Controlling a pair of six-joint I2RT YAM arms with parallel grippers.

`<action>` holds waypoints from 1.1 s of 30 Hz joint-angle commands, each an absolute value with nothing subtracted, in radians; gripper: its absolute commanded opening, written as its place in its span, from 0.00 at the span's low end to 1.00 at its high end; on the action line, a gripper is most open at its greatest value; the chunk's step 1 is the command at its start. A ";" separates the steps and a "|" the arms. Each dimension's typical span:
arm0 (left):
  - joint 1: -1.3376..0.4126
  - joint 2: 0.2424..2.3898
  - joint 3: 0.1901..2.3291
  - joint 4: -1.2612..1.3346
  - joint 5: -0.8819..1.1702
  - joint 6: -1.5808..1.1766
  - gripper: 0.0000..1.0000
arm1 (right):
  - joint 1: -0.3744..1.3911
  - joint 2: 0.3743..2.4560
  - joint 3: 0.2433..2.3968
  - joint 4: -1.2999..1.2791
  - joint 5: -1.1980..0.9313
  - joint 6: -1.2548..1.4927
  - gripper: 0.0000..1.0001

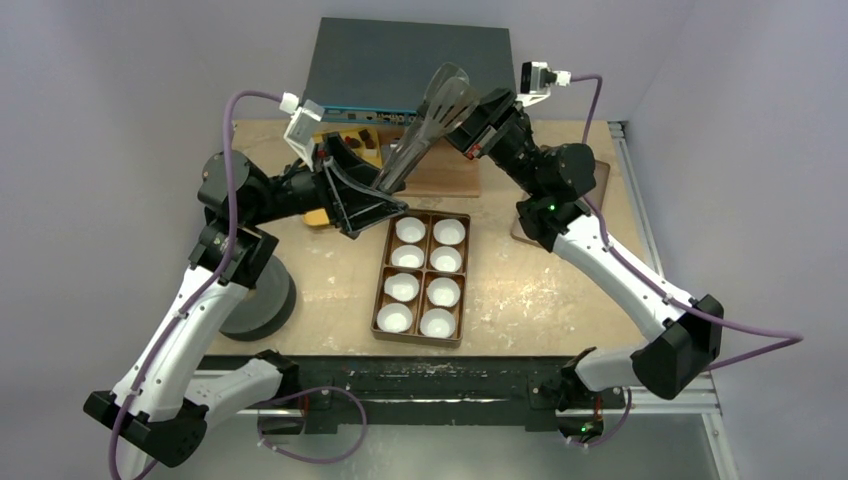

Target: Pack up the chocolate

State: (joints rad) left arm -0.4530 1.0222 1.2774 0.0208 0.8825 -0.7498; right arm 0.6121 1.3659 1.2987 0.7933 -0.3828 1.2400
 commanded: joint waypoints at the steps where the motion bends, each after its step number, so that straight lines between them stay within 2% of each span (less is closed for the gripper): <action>1: -0.453 1.013 1.284 0.050 0.882 -0.774 0.59 | 0.607 1.348 1.306 0.899 -0.367 1.271 0.00; 13: -0.453 1.025 1.312 -0.038 0.888 -0.762 0.39 | 0.606 1.357 1.334 0.842 -0.401 1.214 0.00; 14: -0.453 1.024 1.312 -0.048 0.887 -0.756 0.39 | 0.607 1.354 1.339 0.811 -0.398 1.199 0.05; 15: -0.452 1.021 1.313 -0.067 0.880 -0.748 0.38 | 0.607 1.347 1.339 0.786 -0.393 1.185 0.17; 16: -0.452 1.019 1.316 -0.091 0.872 -0.736 0.38 | 0.607 1.340 1.339 0.744 -0.383 1.169 0.35; 18: -0.453 1.012 1.325 -0.145 0.848 -0.700 0.38 | 0.607 1.322 1.355 0.634 -0.359 1.107 0.62; 21: -0.452 1.003 1.334 -0.236 0.800 -0.650 0.36 | 0.608 1.285 1.376 0.430 -0.271 1.025 0.82; 24: -0.452 0.982 1.329 -0.312 0.740 -0.605 0.35 | 0.608 1.250 1.401 0.213 -0.133 0.962 0.89; 33: -0.453 0.928 1.300 -0.603 0.503 -0.480 0.36 | 0.608 1.144 1.326 -0.122 0.120 0.909 0.90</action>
